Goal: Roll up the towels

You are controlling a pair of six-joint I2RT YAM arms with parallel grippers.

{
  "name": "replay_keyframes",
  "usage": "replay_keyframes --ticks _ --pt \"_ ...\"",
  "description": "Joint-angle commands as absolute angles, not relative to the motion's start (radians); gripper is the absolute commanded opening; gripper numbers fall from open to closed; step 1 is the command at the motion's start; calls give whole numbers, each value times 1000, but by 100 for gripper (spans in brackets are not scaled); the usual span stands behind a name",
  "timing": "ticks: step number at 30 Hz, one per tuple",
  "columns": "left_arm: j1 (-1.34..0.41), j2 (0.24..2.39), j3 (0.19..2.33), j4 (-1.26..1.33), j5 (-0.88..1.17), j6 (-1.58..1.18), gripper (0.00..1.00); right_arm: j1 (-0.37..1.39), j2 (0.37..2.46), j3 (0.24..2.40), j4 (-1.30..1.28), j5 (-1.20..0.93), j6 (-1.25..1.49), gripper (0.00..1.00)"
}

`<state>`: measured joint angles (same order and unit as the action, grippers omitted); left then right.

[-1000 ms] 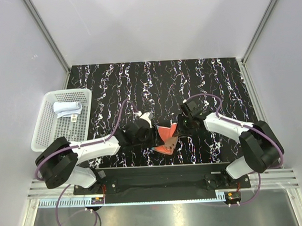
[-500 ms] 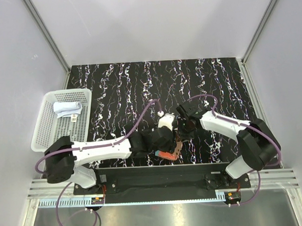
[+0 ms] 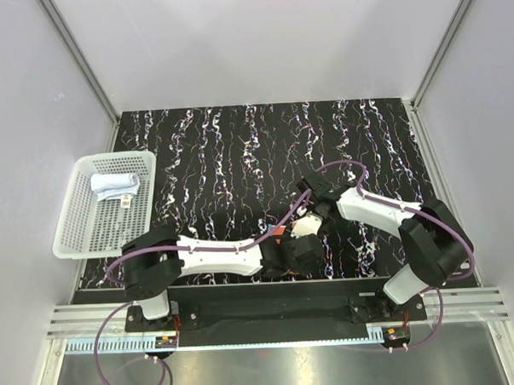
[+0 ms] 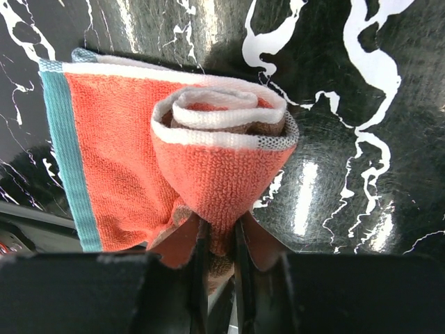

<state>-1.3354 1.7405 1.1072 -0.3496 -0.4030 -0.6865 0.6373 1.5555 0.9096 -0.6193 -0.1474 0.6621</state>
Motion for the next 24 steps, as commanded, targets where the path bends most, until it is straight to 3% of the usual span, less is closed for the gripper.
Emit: replay_keyframes --ticks 1,2,3,4,7,8,11,18,24 --pt "-1339 1763 1140 -387 -449 -721 51 650 1572 930 -647 -133 646 8" --pt "-1339 1763 1132 -385 -449 -727 47 650 1572 930 -644 -135 644 8" --pt "-1339 1756 1115 -385 -446 -747 35 649 1574 933 -644 -137 644 9" --pt "-1341 1752 1103 -384 -443 -753 29 650 1577 934 -643 -149 644 9" --pt "-1341 1729 1053 -361 -419 -788 15 650 1583 940 -634 -163 649 21" --pt "-1339 1724 1040 -345 -411 -795 15 650 1585 945 -627 -164 650 32" --pt "-1341 1710 997 -322 -385 -825 12 649 1597 960 -620 -164 658 52" --pt "-1341 1654 933 -324 -351 -890 7 618 1687 1011 -608 -156 643 67" --pt "-1339 1603 861 -299 -328 -945 7 522 1732 1092 -618 -169 600 69"
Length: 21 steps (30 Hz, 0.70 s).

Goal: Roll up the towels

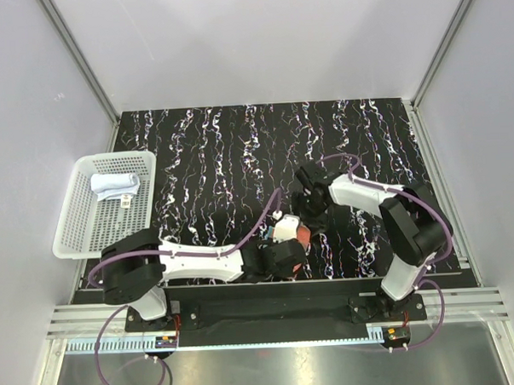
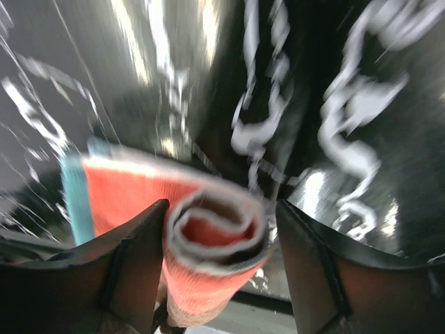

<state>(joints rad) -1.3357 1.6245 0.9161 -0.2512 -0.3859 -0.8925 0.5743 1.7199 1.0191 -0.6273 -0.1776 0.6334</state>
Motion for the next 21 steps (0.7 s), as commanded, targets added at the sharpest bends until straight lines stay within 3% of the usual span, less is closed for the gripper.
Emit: replay_keyframes --ticks 1,10,21 --pt "-1338 1603 853 -295 -321 -951 7 512 1735 1103 -623 -164 592 70" --pt "-1279 1562 697 -146 -227 -1020 1 422 1622 1091 -514 -161 633 77" --pt "-1121 1450 427 159 -74 -1140 0 410 1284 634 -126 -359 857 82"
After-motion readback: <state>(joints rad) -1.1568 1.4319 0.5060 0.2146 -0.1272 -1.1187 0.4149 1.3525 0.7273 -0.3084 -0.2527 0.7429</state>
